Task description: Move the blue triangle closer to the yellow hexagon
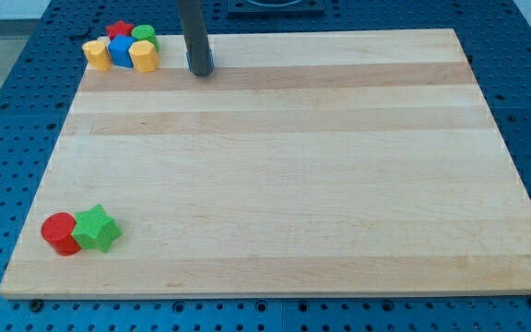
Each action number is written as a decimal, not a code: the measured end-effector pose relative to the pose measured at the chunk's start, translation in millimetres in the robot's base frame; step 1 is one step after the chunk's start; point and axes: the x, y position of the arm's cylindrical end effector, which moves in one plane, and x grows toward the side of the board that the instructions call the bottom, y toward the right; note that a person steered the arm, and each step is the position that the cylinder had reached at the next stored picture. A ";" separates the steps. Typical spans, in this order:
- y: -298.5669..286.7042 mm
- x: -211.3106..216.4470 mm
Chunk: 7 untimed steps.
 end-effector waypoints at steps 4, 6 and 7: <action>-5.5 -30.7; -35.2 -30.7; -8.6 -22.9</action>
